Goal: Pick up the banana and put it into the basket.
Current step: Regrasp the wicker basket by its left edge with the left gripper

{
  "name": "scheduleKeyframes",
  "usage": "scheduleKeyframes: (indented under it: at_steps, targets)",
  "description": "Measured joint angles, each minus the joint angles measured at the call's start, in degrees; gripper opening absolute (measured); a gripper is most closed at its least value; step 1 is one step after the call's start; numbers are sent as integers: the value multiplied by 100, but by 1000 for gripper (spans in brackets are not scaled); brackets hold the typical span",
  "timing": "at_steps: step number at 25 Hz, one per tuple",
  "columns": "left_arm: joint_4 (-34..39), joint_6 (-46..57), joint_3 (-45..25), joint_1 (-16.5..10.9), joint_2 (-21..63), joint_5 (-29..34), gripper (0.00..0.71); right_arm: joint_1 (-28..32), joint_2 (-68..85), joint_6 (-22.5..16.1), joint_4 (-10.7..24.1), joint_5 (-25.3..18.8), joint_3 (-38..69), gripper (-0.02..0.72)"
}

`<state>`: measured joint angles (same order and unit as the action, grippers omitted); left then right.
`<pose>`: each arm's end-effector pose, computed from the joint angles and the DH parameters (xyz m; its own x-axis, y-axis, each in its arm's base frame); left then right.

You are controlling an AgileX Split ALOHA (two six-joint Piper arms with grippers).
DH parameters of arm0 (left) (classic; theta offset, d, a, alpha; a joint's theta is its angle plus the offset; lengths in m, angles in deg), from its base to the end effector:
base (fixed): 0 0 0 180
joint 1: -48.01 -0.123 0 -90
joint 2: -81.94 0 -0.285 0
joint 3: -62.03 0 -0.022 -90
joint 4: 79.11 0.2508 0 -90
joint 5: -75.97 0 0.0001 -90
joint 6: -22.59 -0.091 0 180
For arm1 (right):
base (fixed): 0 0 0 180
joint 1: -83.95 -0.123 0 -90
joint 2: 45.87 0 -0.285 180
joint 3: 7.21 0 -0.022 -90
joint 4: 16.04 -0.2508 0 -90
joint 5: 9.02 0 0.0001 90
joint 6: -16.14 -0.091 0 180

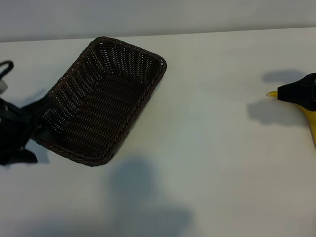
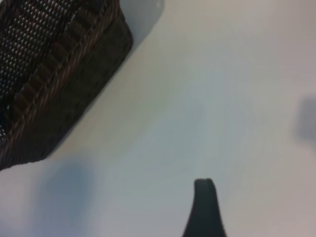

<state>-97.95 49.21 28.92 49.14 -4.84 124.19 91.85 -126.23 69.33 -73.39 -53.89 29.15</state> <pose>0.2324 -0.0265 0.2157 -0.7988 -0.6008 -0.0311 -0.5595 0.7609 -0.3287 0.2334 0.0222 0.2509 -0.7865 0.0340 -0.6167 -0.3013 0.8505 0.4312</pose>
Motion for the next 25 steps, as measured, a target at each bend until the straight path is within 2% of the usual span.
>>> scheduleKeyframes:
  at_steps: [5,11,19,25]
  targets:
    - [-12,413,-529,0,0,-760,528,0,0,0,0,0,0,550]
    - [-631,227,-747,0,8,-1415,527,0,0,0,0,0,0,550]
    - [-1578,-335,-764,0,26,-1217,527,0,0,0,0,0,0,550]
    - [-1739,-352,-764,0,-100,-1525,527,0,0,0,0,0,0,550]
